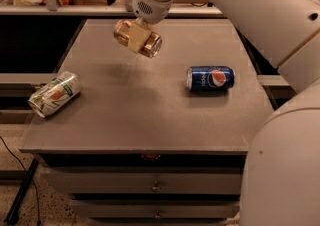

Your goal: Pick orange can

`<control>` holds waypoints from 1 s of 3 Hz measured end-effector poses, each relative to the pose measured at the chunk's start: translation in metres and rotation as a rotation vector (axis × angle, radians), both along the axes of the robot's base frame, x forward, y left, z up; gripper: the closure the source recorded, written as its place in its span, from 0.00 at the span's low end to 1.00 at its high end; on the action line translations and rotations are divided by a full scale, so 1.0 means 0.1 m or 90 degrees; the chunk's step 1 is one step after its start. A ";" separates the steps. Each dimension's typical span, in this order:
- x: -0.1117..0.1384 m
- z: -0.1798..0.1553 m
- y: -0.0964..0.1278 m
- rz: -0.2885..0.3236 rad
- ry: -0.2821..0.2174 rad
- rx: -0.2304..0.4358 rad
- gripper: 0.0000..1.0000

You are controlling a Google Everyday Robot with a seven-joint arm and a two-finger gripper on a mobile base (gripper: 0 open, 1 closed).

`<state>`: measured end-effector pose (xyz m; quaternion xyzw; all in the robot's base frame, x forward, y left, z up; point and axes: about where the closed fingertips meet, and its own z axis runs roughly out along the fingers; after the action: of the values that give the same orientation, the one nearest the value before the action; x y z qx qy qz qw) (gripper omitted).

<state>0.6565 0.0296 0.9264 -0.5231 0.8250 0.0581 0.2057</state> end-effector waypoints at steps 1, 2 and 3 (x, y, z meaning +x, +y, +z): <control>0.04 0.16 -0.08 0.040 -0.016 -0.004 1.00; 0.07 0.29 -0.10 0.066 -0.029 -0.031 1.00; 0.11 0.34 -0.07 0.083 -0.035 -0.051 1.00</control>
Offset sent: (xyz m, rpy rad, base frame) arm 0.0106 -0.0149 0.0483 -0.1073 -0.0657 0.1498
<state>0.6671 0.0231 0.9602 -0.5846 0.7851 0.0243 0.2029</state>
